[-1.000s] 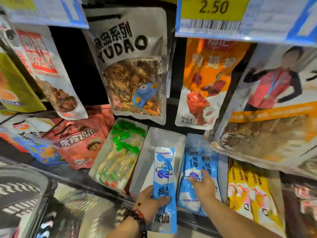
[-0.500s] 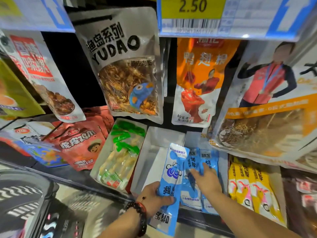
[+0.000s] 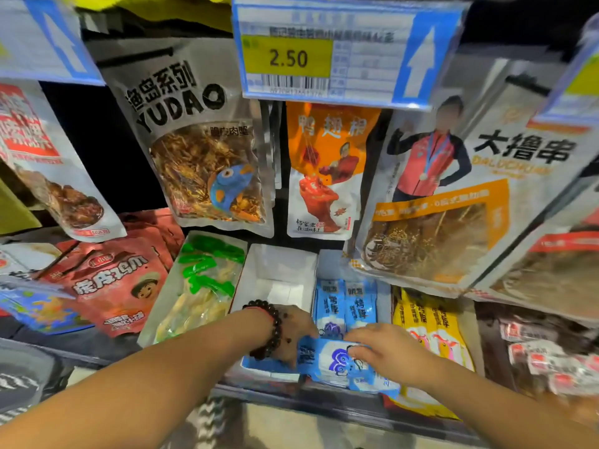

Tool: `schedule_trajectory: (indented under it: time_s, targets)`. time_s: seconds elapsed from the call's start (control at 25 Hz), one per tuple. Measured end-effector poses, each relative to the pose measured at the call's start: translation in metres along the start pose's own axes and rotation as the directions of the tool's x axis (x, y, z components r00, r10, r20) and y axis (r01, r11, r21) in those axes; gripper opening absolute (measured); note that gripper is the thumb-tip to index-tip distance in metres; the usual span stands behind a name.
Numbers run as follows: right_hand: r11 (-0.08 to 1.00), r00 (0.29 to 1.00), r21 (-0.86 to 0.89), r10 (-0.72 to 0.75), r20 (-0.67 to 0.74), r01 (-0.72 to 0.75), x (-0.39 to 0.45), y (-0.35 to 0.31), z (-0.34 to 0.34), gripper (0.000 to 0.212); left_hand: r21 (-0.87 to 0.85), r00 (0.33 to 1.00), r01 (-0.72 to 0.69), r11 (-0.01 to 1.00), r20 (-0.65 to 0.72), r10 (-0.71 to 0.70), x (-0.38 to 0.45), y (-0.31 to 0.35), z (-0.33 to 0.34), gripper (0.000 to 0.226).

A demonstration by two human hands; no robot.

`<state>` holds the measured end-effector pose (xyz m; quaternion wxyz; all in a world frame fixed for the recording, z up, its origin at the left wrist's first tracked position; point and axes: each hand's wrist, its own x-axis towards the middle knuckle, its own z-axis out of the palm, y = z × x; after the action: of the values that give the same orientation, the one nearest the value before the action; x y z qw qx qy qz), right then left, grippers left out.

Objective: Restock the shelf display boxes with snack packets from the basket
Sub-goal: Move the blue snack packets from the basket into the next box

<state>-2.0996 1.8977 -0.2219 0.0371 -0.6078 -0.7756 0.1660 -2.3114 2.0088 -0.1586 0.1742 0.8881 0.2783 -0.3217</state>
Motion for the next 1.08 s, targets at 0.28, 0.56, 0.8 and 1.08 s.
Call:
schedule_trajectory:
  time_s: [0.28,0.56,0.8,1.08]
  targets:
    - [0.566,0.654,0.637,0.746,-0.126,-0.523,-0.040,0.028,0.058,0.012,-0.586,0.766,-0.018,0.810,-0.529,-0.366,0.029,0.006,0.001,0.052]
    - [0.473,0.470,0.619,0.864,-0.183,-0.627,0.017,0.026,0.071,0.042,-0.942,0.864,0.191,0.275,0.029,-0.503,0.102,0.000,0.112,0.052]
    - [0.604,0.560,0.228,0.795,-0.233,-0.764,0.023,0.005,0.096,0.034,-0.984,0.847,0.142,0.108,0.064,-0.528,0.118,0.016,0.135,0.046]
    - [0.704,0.680,-0.043,0.667,-0.305,-0.709,-0.005,0.020,0.107,0.050,-0.966,0.821,0.155,0.208,0.010,-0.570,0.108,0.029,0.121,0.048]
